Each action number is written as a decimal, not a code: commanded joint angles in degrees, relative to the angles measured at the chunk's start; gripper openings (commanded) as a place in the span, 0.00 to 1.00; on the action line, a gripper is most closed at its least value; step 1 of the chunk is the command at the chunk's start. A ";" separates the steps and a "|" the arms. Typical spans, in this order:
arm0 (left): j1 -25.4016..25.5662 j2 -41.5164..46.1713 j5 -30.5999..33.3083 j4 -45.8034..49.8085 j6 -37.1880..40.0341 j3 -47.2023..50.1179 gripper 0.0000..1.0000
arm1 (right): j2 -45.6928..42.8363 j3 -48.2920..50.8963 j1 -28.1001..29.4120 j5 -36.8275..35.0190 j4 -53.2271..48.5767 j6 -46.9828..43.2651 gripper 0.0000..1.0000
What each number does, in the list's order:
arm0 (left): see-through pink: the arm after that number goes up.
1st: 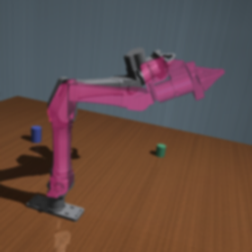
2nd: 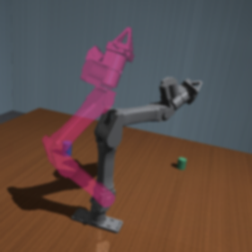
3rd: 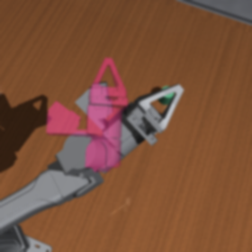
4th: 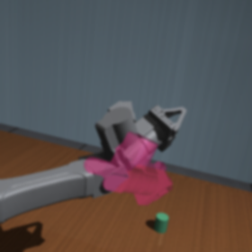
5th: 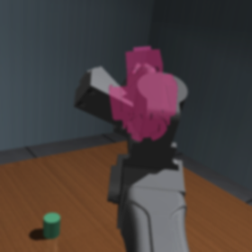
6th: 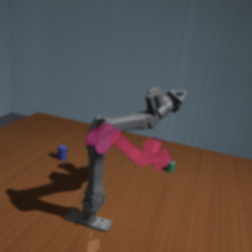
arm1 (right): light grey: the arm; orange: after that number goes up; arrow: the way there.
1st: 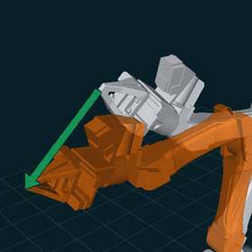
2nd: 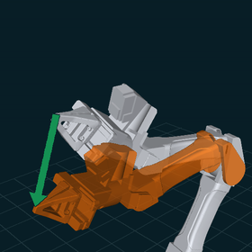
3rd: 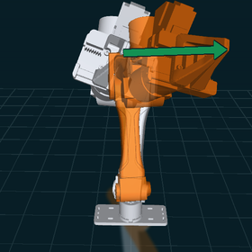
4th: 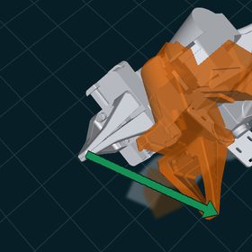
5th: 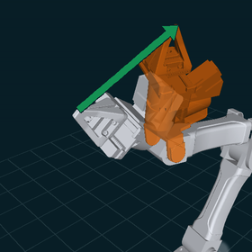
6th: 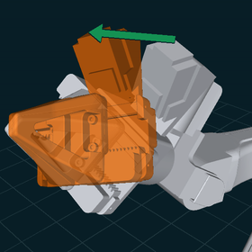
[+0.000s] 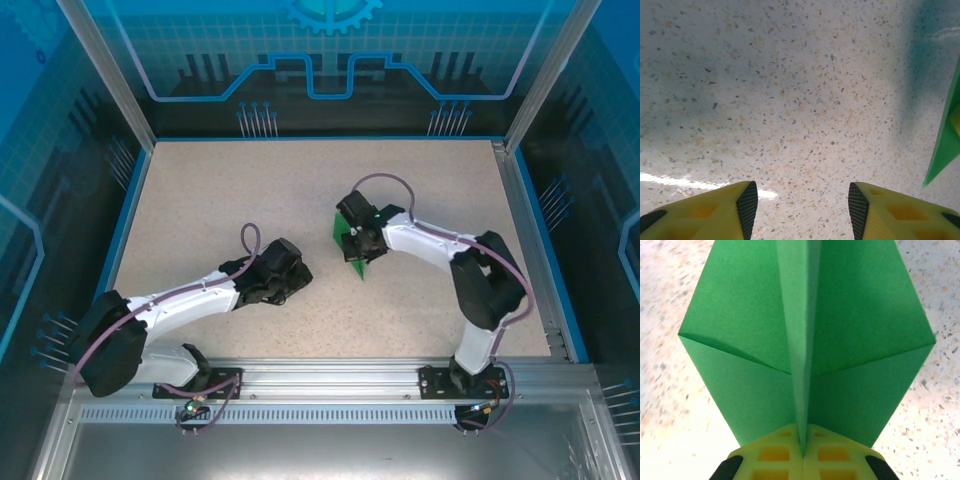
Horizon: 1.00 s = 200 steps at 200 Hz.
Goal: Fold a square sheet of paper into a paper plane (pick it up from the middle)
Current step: Move the paper plane to the center of the table.
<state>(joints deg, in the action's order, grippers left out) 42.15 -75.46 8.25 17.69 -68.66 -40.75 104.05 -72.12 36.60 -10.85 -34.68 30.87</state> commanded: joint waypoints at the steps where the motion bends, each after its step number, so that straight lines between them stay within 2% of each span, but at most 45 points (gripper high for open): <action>1: -0.33 1.49 1.50 2.49 1.33 1.44 0.56 | 4.73 -3.44 -0.47 -4.36 -6.03 5.83 0.05; 37: -0.43 3.36 1.93 2.61 1.73 2.69 0.56 | 9.75 -6.95 -0.41 -2.96 -6.46 7.58 0.07; 76: -0.67 4.65 2.47 3.00 2.24 3.14 0.57 | 11.61 -7.24 -0.13 -2.72 -6.24 7.23 0.14; 84: -0.73 4.53 2.38 3.03 2.31 3.14 0.57 | 11.85 -7.28 0.05 -2.73 -6.39 7.10 0.19; 109: -0.75 4.14 1.94 2.74 2.38 3.00 0.58 | 12.12 -7.28 0.14 -2.56 -6.18 6.57 0.19; 118: -0.75 4.02 1.94 2.86 2.39 2.96 0.58 | 12.63 -7.34 0.12 -3.22 -6.62 6.83 0.23; 170: -0.75 4.16 2.18 3.65 2.43 2.69 0.59 | 14.69 -4.44 0.16 -2.08 -4.25 9.19 0.22; 197: -0.75 5.16 3.62 6.65 3.72 1.39 0.60 | 11.72 -5.29 0.31 -1.20 -4.59 7.74 0.23; 200: -0.75 5.29 4.08 6.88 3.98 1.32 0.60 | 11.03 -5.47 0.25 -1.31 -4.81 7.59 0.26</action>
<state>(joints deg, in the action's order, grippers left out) 41.78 -71.81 9.50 20.34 -67.07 -38.41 115.09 -78.43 36.71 -13.19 -39.13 38.59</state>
